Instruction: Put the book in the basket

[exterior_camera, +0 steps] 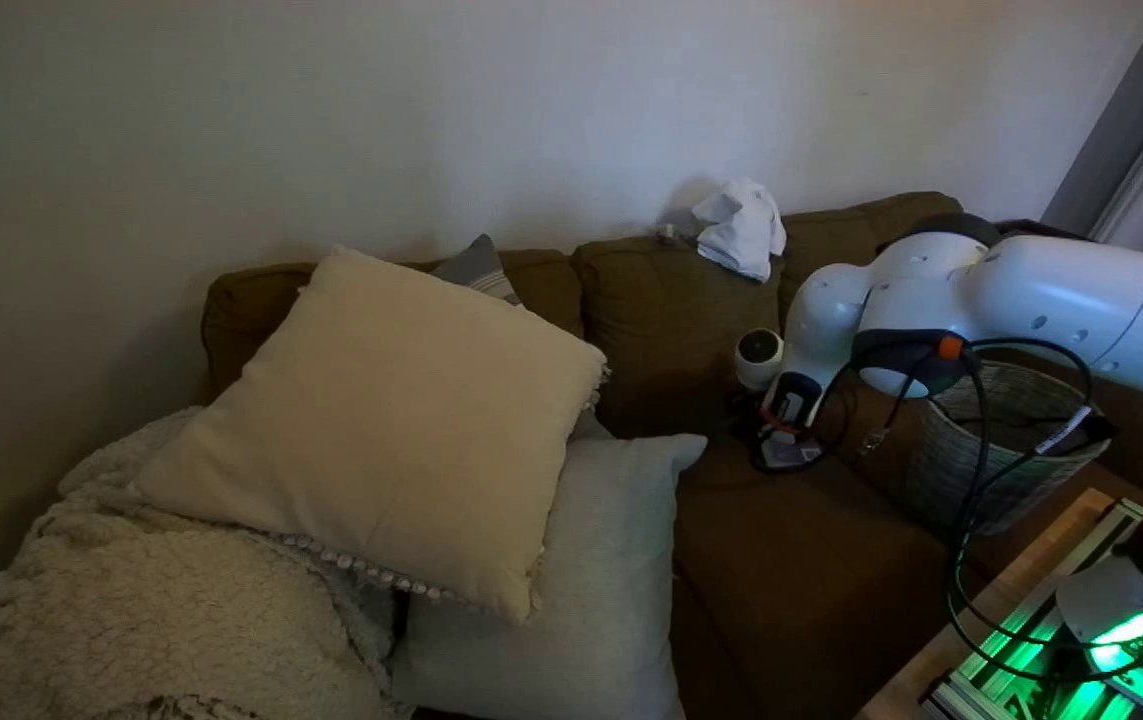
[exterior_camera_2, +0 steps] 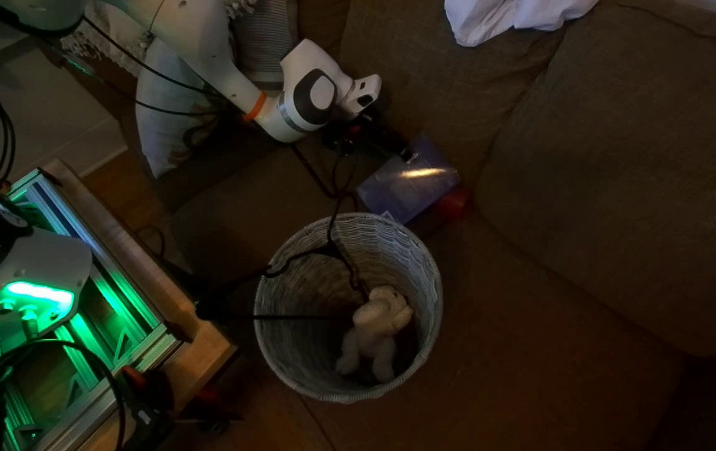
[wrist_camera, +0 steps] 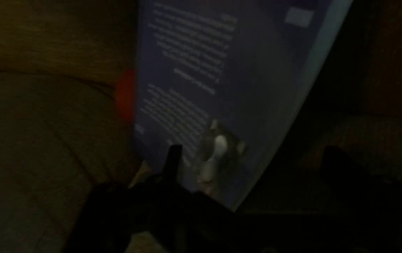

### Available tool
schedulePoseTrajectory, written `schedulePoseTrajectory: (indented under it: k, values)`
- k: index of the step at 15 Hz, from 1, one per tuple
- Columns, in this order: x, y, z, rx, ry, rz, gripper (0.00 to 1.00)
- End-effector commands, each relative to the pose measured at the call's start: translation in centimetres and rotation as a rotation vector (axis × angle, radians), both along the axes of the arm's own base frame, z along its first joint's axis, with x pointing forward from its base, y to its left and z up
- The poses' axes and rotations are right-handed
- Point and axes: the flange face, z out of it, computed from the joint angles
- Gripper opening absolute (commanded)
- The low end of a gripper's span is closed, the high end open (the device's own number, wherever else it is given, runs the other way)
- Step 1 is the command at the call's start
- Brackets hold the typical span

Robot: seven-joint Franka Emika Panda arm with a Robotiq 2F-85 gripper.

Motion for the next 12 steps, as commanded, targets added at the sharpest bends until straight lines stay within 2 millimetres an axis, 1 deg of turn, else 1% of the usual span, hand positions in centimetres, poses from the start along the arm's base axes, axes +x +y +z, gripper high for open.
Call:
schedulePoseTrajectory:
  k: [1,2,4,7,9,12]
  values:
    - [-1.0,-1.6,1.4,-0.112,-0.023,-0.097,0.99]
    - [-1.0,-1.7,1.2,-0.138,-0.015,-0.110,0.98]
    - [-1.1,-1.3,0.1,-0.178,0.014,-0.126,0.97]
    - [-1.4,-0.5,-2.0,-0.214,0.042,-0.139,1.00]
    - [-1.5,0.2,-3.3,-0.192,0.044,-0.122,1.00]
    - [-1.1,1.6,-3.5,-0.167,0.030,-0.105,1.00]
